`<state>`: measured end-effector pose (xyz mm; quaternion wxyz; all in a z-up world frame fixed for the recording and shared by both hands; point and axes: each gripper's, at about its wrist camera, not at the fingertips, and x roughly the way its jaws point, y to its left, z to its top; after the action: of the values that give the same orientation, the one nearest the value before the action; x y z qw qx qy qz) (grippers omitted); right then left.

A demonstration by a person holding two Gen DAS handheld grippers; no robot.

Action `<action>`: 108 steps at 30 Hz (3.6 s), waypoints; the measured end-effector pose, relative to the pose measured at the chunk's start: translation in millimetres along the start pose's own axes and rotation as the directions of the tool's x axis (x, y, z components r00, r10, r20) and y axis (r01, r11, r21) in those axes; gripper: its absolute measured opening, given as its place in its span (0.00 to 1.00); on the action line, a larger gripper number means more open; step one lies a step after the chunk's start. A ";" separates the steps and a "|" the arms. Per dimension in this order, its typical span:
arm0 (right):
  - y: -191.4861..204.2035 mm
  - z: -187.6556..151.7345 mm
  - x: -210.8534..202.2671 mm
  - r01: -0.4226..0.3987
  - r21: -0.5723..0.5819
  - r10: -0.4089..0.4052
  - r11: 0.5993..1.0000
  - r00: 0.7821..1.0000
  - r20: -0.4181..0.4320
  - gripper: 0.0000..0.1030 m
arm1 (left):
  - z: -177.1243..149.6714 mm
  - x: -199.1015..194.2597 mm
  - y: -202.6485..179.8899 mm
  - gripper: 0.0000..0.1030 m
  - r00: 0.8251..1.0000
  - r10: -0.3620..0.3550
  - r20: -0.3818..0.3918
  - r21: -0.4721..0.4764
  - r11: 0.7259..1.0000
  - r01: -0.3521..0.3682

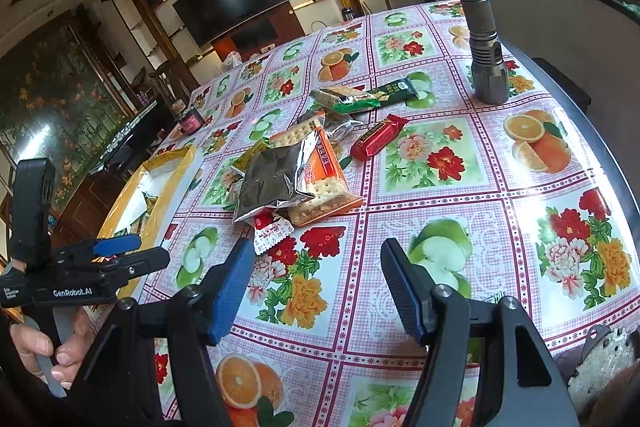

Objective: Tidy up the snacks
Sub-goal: 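Lower the left tool onto the yellow-green packet while the right tool nears the red bar, then grasp the yellow-green packet with the left tool while the right tool grasps the red bar, then carry the yellow-green packet over the tray while the right tool carries the red bar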

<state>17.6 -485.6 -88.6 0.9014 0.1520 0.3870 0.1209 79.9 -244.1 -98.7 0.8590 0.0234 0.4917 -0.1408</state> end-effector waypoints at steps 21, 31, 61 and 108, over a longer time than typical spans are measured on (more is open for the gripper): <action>-11.0 30.9 18.7 0.024 0.026 -0.025 0.999 0.999 0.035 0.64 | 52.2 51.3 3.8 0.86 0.999 -0.043 -0.030 -0.089 0.995 0.040; -32.9 73.4 75.6 0.106 0.092 -0.104 0.990 0.994 -0.027 0.64 | 104.4 87.5 12.0 0.86 0.999 -0.001 -0.038 -0.100 0.995 -0.002; -24.0 74.2 86.4 0.229 -0.032 -0.230 0.973 0.972 -0.050 0.21 | 99.8 96.9 10.8 0.37 0.999 -0.022 -0.047 -0.013 1.000 0.022; 108.6 29.0 17.4 -0.190 -0.137 0.191 0.972 0.982 -0.010 0.21 | -13.2 -48.3 86.0 0.38 0.992 0.058 0.116 -0.139 0.989 -0.042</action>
<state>39.7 -384.6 -41.2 0.8945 0.1264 0.3602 0.2328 68.5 -148.6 -72.9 0.8898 -0.0314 0.4470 -0.0866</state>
